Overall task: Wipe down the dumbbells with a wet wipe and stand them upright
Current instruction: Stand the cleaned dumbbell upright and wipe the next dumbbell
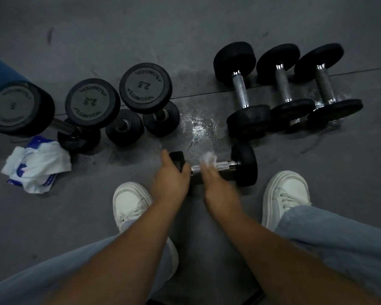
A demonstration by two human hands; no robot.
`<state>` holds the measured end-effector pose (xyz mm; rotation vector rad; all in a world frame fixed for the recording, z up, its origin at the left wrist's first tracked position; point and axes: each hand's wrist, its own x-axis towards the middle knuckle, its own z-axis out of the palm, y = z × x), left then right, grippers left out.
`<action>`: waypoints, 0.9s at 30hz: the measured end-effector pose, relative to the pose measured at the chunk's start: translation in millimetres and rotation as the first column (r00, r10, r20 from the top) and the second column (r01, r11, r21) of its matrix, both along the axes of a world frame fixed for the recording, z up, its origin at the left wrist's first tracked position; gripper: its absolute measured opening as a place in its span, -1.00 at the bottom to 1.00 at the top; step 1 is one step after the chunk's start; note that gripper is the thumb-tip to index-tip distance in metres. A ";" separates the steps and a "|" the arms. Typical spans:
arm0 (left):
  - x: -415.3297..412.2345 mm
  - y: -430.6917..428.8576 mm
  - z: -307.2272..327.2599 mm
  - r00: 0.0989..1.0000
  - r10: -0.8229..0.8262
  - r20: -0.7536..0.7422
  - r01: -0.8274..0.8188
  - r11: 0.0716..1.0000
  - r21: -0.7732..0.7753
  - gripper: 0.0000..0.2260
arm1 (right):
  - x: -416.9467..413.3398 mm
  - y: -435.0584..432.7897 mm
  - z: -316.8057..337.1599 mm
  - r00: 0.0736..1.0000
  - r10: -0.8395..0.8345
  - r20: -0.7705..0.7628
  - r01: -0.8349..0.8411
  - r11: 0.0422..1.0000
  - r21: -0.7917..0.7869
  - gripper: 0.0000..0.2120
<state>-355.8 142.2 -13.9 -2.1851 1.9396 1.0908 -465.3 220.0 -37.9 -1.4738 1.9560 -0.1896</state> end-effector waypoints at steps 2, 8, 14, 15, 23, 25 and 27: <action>2.6 10.1 -5.0 0.993 -0.026 -0.111 0.028 0.999 0.019 -0.21 | -4.5 -1.7 1.0 0.993 0.090 -0.072 -0.097 0.990 -0.102 -0.63; 13.0 -2.6 -10.4 0.981 -0.179 -0.072 0.183 0.982 0.055 -0.24 | 7.2 2.0 -6.8 0.989 -0.053 0.141 0.066 0.994 -0.084 -0.45; 11.0 -17.0 -10.3 0.976 -0.213 -0.041 0.215 0.973 0.088 -0.26 | -0.1 1.7 -0.2 0.971 -0.202 0.130 0.210 0.976 -0.050 -0.46; 10.6 -18.5 -11.2 0.977 -0.208 -0.039 0.211 0.974 0.084 -0.27 | 4.8 3.9 1.1 0.986 -0.064 0.155 0.074 0.996 -0.057 -0.42; 8.6 -37.5 -6.0 0.958 -0.283 0.041 0.279 0.957 0.085 -0.39 | -9.7 -0.4 -7.0 0.971 -0.120 0.205 0.140 0.987 -0.083 -0.30; 7.7 -49.4 -3.6 0.954 -0.295 0.060 0.275 0.934 0.227 -0.46 | -19.3 -0.8 -3.7 0.962 -0.204 0.184 0.227 0.967 -0.117 -0.47; 10.2 -40.5 -2.7 0.977 -0.208 0.041 0.189 0.944 0.272 -0.46 | -20.2 0.4 -6.3 0.949 -0.308 0.065 0.312 0.948 -0.067 -0.48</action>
